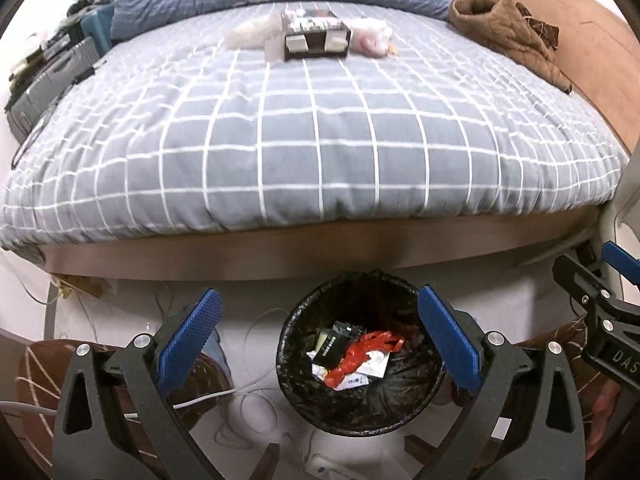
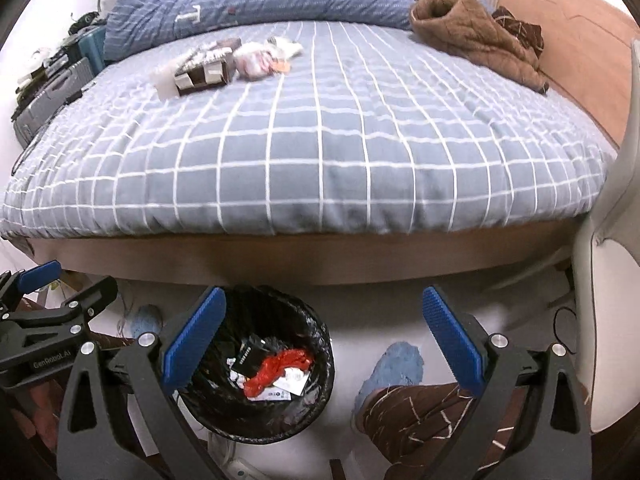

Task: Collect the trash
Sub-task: 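Move both tools back up over the bed toward the remaining trash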

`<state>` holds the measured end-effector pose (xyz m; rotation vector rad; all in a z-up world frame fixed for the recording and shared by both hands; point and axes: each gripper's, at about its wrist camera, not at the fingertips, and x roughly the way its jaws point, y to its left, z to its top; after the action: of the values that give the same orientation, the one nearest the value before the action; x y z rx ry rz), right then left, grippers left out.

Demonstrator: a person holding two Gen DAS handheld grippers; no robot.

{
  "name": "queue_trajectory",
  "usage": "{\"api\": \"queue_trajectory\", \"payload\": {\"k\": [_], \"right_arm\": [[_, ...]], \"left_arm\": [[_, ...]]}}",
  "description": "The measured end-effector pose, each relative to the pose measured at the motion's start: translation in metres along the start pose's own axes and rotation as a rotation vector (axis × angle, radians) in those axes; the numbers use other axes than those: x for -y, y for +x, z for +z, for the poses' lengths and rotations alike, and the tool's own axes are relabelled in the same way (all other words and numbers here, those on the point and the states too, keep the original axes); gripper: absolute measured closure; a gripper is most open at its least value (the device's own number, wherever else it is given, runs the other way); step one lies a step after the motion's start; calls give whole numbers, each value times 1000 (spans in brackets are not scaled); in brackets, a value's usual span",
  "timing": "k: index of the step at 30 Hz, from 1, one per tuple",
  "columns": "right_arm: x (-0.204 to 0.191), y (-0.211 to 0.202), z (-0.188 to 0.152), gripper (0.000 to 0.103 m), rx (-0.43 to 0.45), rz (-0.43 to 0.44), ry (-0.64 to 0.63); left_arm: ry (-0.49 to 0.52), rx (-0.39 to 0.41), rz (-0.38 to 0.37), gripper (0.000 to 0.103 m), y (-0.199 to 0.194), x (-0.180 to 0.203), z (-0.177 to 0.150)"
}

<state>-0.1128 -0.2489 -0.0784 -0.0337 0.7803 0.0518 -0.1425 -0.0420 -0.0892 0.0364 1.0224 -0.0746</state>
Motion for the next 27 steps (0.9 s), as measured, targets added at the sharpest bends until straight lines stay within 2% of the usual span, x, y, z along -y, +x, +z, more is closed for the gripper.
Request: {"api": "queue_trajectory", "payload": {"k": [16,27], "right_arm": [[-9,-48,40,8,111,14,-29],[-17,-62,86,8,166,22,-57]], "left_arm": [[-15,102,14,6,-56,-6,36],[-28,132,34,6,-71,-20,73]]}}
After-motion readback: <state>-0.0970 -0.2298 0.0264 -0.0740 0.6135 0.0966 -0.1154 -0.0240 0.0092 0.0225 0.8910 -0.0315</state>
